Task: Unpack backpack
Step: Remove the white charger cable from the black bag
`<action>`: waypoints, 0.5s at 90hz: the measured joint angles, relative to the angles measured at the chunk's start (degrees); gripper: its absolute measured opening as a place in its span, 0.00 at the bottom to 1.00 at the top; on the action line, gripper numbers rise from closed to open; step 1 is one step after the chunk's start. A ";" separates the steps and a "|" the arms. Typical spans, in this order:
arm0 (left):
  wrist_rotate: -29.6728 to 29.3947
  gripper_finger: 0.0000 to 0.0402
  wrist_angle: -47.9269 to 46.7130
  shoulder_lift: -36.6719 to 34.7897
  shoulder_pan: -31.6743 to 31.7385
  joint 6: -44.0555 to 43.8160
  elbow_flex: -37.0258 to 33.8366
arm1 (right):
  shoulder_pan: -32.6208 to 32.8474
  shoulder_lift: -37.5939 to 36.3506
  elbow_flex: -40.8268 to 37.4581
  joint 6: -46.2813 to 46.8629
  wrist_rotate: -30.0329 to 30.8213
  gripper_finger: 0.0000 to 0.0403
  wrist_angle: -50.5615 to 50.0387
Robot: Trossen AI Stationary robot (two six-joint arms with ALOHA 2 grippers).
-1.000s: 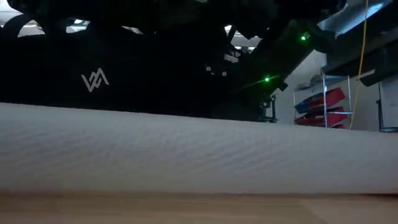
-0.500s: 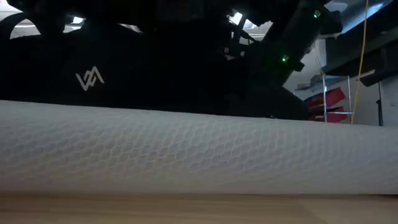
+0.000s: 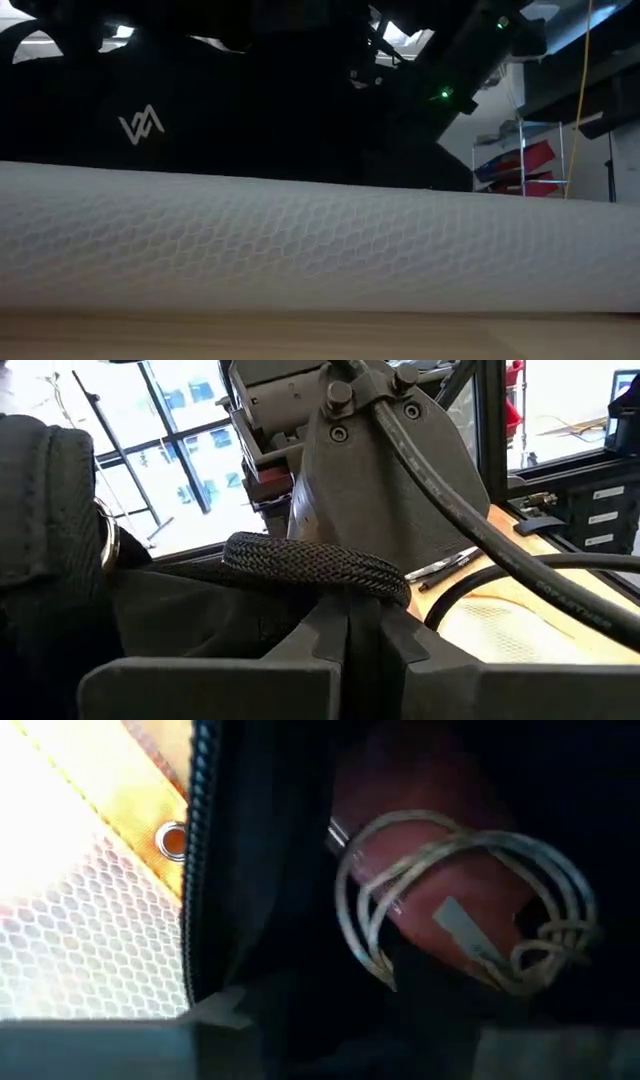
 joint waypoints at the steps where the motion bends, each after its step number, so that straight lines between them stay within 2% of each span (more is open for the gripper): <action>1: -0.01 0.00 0.00 0.00 0.00 0.00 -0.01 | 0.04 0.00 0.00 -0.15 0.00 0.41 0.03; 8: 0.00 0.00 -0.02 0.02 0.00 0.00 -0.02 | 0.77 0.00 0.00 -1.10 0.66 0.50 0.36; 23: 0.25 0.00 0.25 0.04 0.00 0.04 -0.02 | 2.42 0.00 0.00 -6.66 7.69 0.63 3.79; 45: -0.29 0.00 0.10 0.07 0.13 0.02 -0.13 | 0.51 1.11 0.15 -7.92 8.72 0.65 5.10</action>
